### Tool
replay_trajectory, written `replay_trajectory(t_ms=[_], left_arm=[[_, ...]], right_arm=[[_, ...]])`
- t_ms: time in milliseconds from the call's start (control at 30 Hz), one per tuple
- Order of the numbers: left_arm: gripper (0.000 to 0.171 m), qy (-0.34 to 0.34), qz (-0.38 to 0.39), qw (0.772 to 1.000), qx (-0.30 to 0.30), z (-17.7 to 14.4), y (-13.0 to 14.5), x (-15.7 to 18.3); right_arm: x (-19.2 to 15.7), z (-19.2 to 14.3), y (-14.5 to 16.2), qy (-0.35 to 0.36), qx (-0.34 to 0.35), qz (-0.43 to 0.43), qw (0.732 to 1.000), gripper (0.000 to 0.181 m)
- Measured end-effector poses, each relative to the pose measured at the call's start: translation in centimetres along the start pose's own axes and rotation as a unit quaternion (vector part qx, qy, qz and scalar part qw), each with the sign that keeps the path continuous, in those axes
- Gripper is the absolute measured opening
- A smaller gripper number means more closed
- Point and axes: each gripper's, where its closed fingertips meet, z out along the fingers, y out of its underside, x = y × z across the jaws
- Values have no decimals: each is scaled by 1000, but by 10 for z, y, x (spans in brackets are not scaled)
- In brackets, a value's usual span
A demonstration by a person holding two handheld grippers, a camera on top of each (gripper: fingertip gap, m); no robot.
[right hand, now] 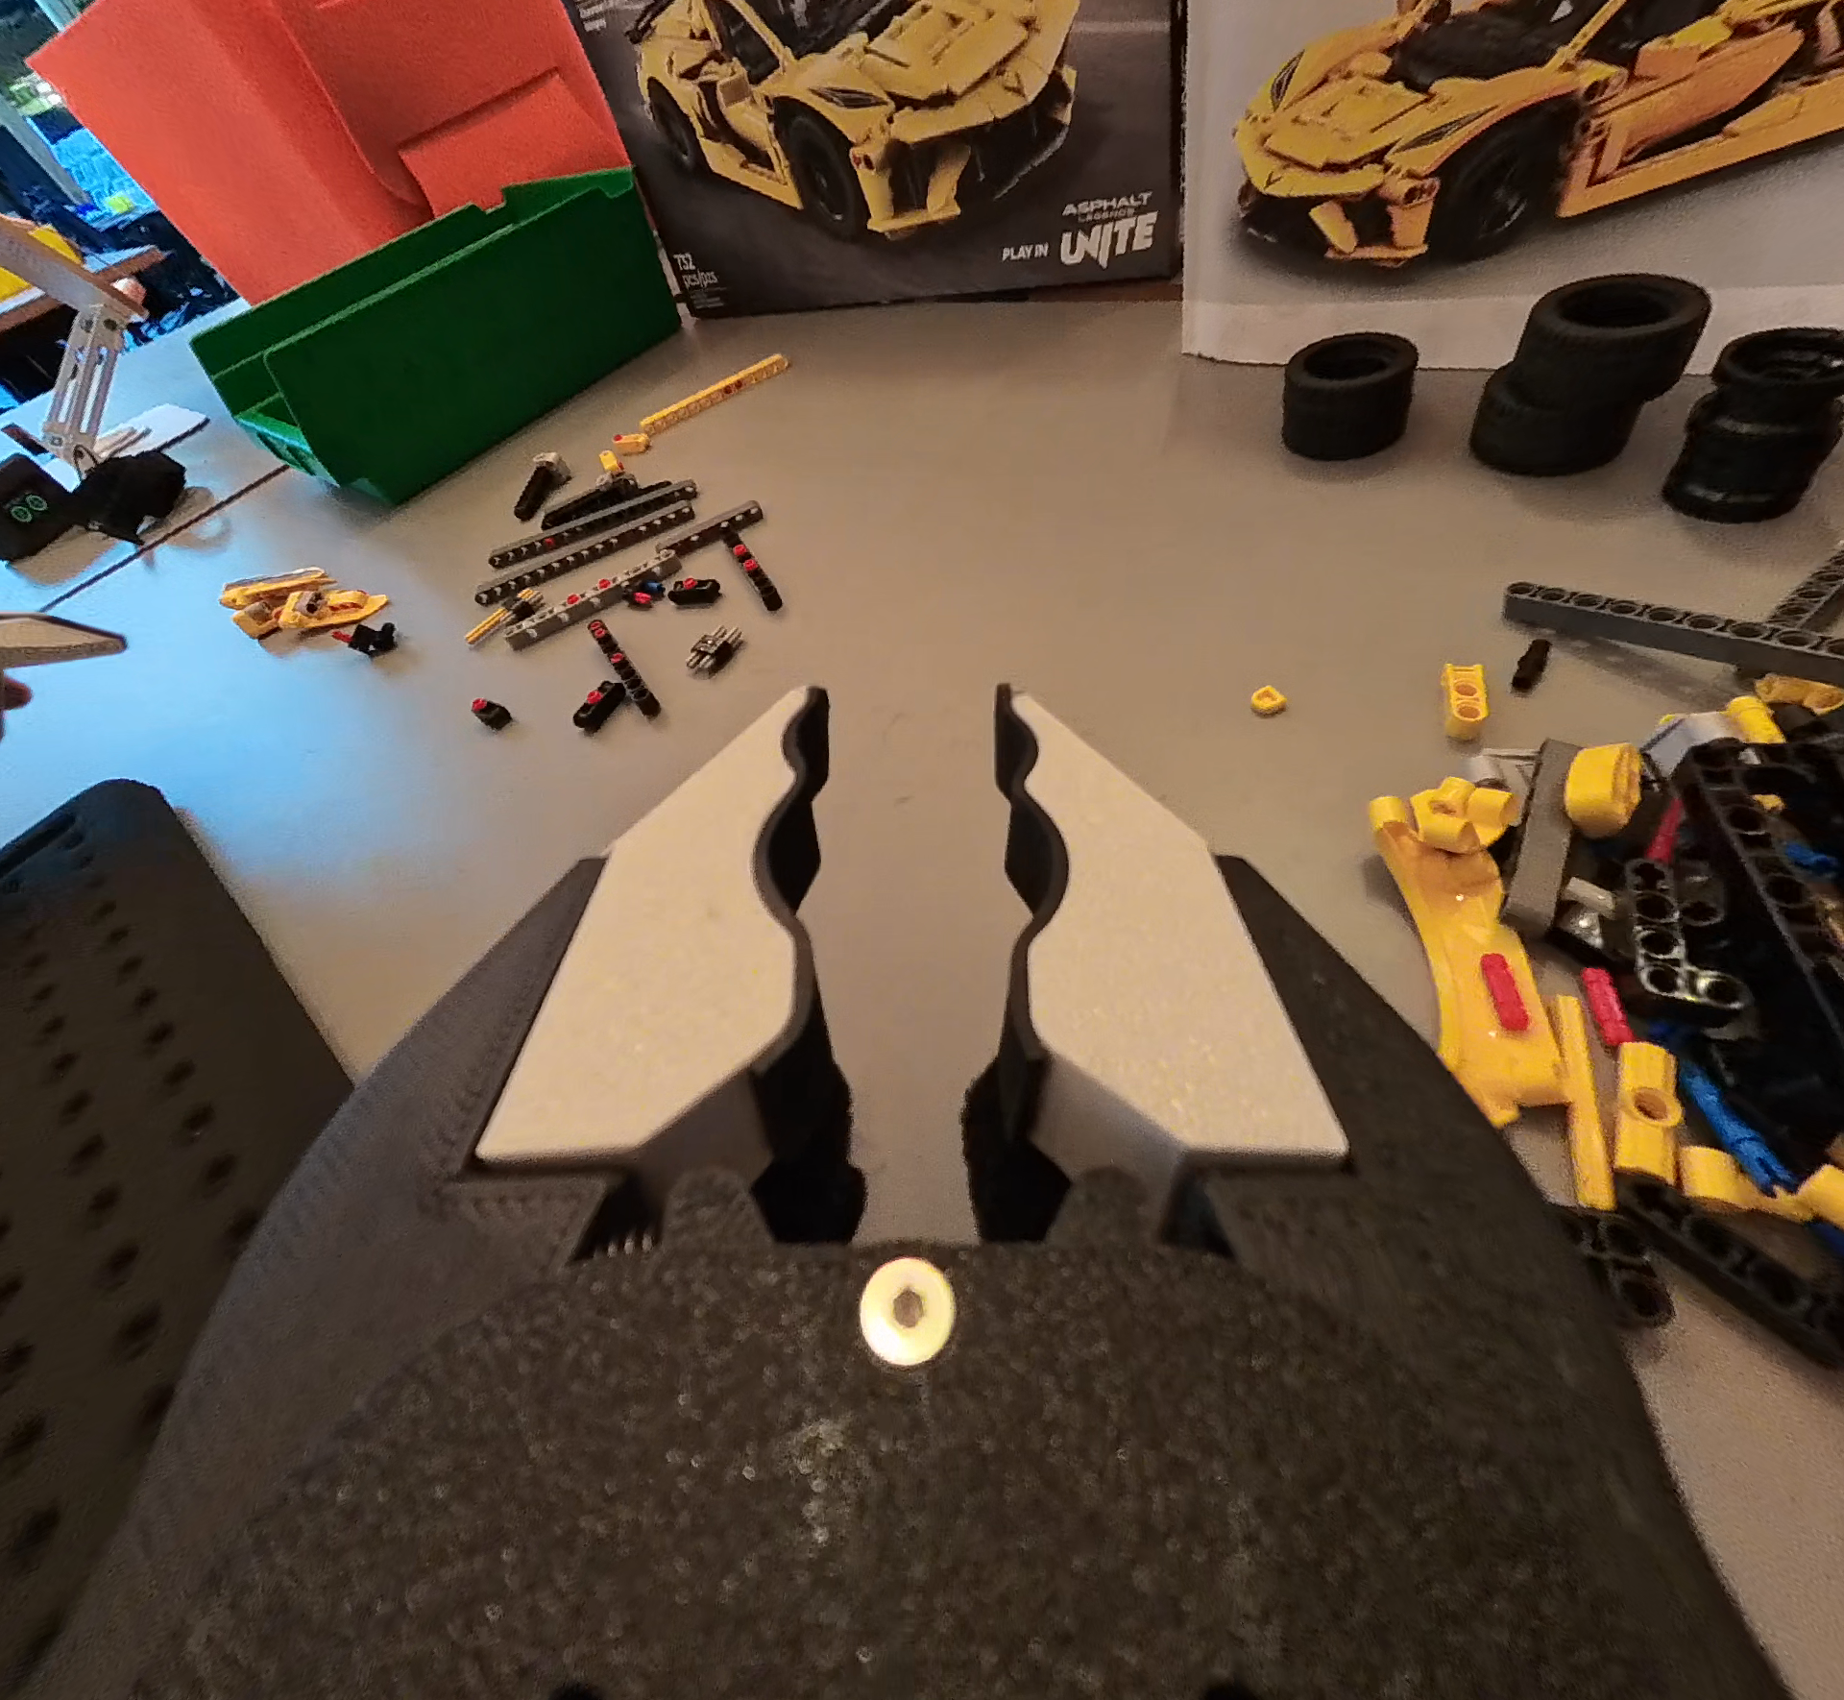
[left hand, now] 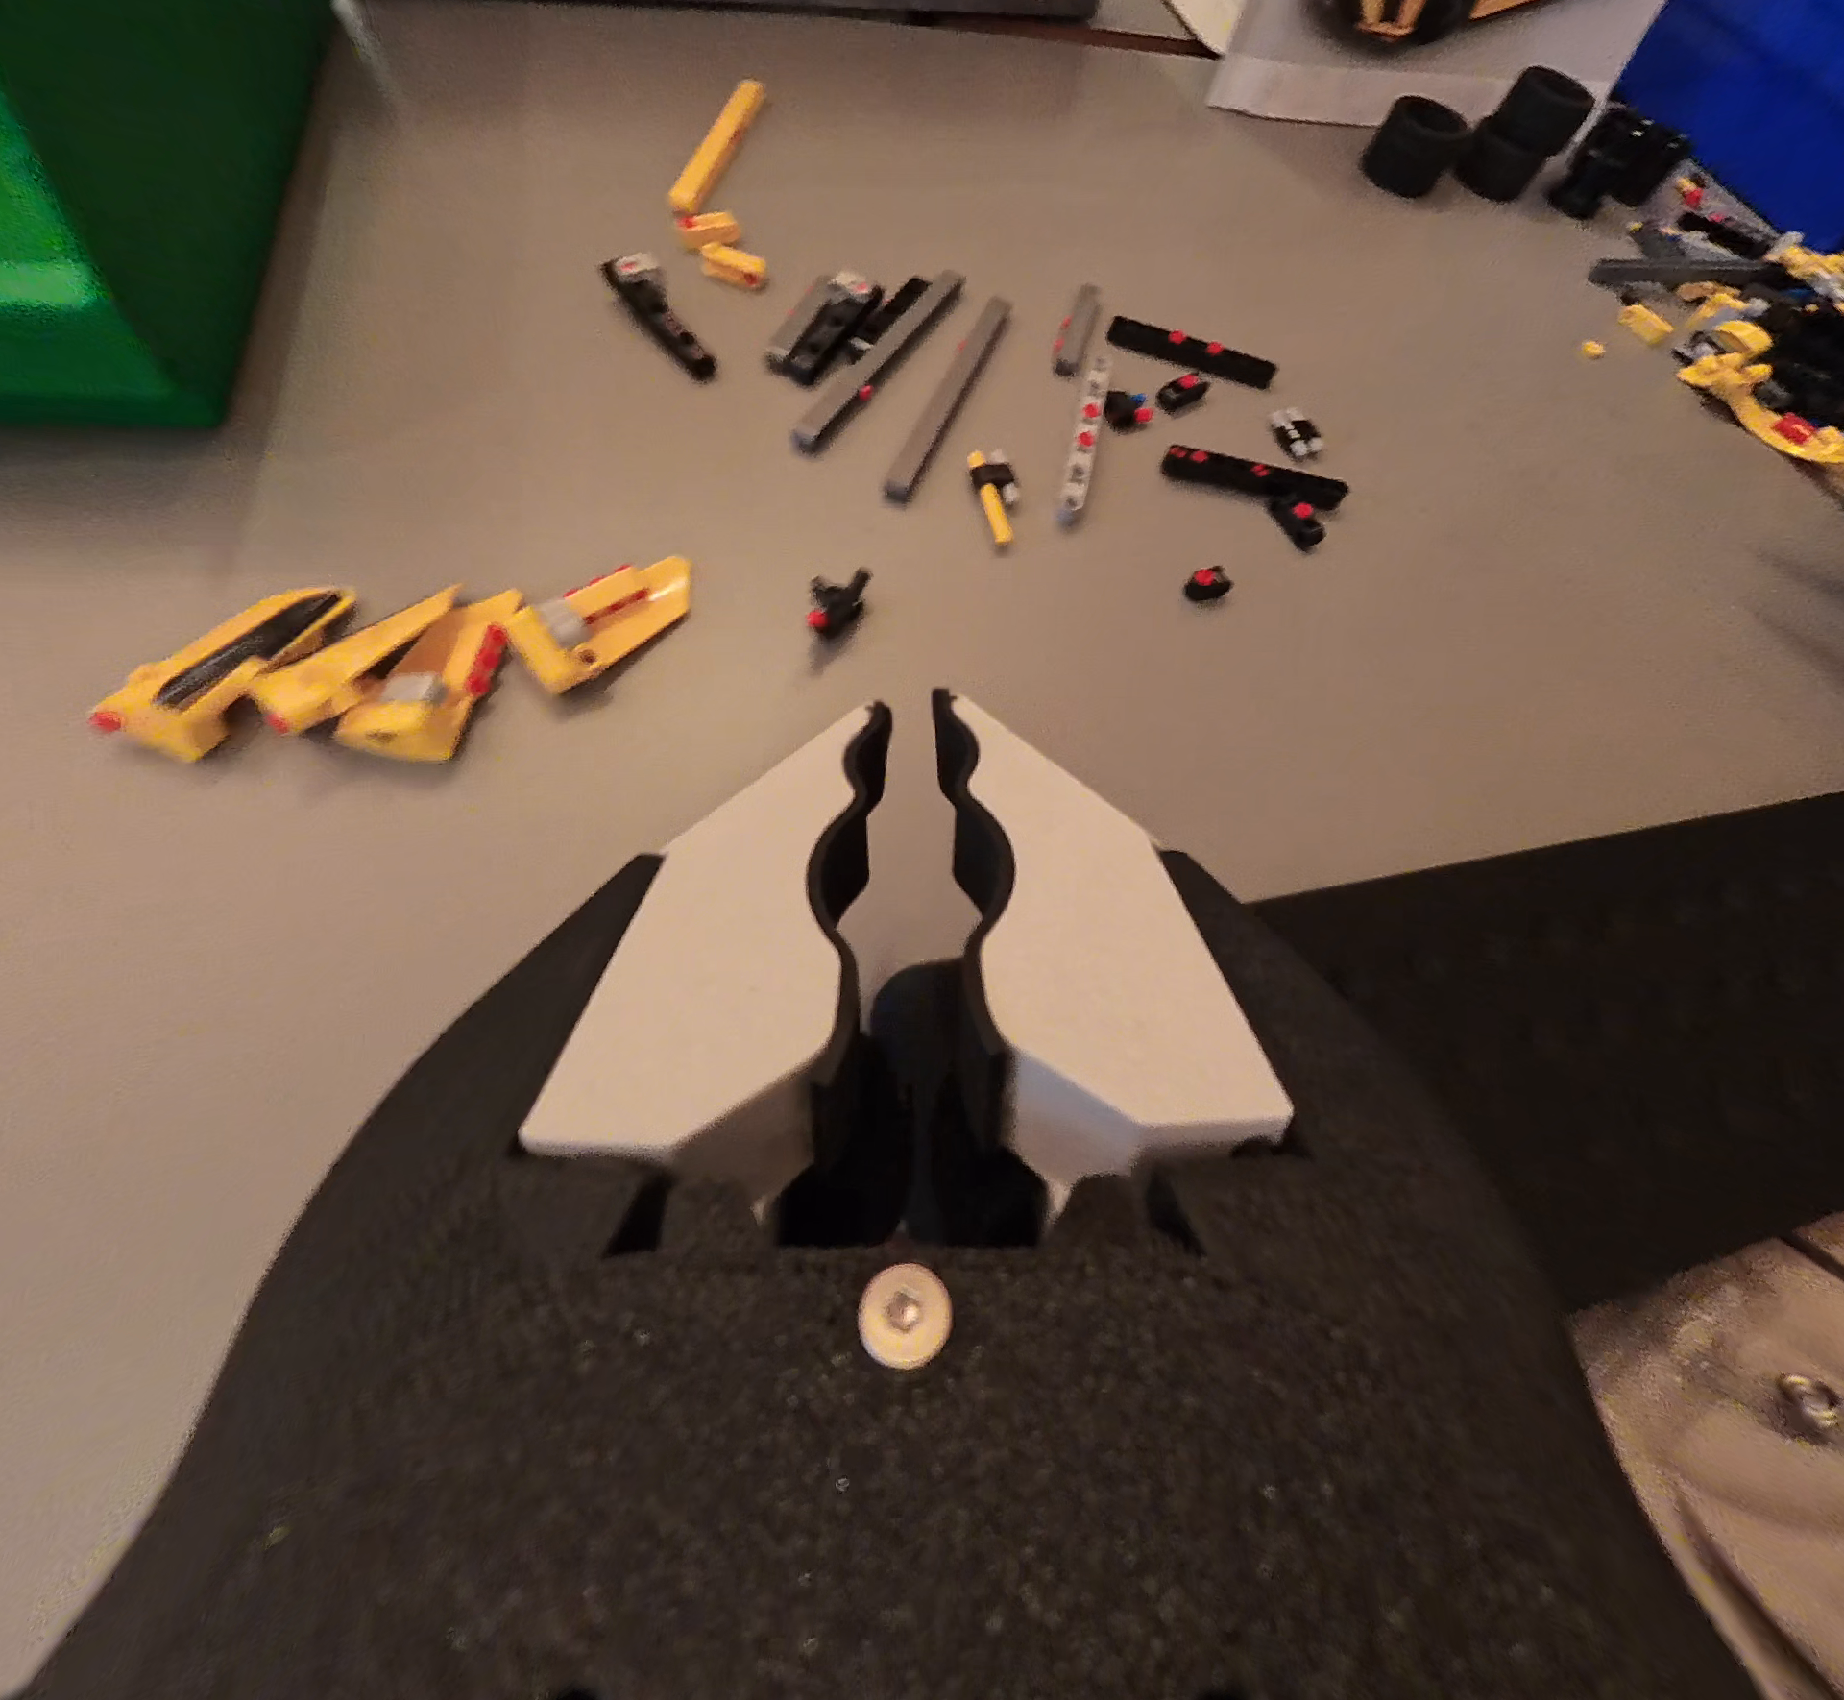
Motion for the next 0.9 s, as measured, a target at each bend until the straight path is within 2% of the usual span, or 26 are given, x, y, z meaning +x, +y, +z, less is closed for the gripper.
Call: replay_trajectory(t_ms=[133,333,567,900], left_arm=[[10,-1,-18,1000,0,-16,6,-14],[12,-15,-4,1000,2,-26,5,-26],[14,-37,1,999,5,-26,0,-42],[16,-39,17,999,-8,-17,-6,-39]], right_arm=[[2,-1,-1,8,2,-3,1000,32],[2,0,0,6,0,0,1000,31],[2,2,3,5,-10,1,1000,29],[0,3,4,-5,-10,7,1000,29]])
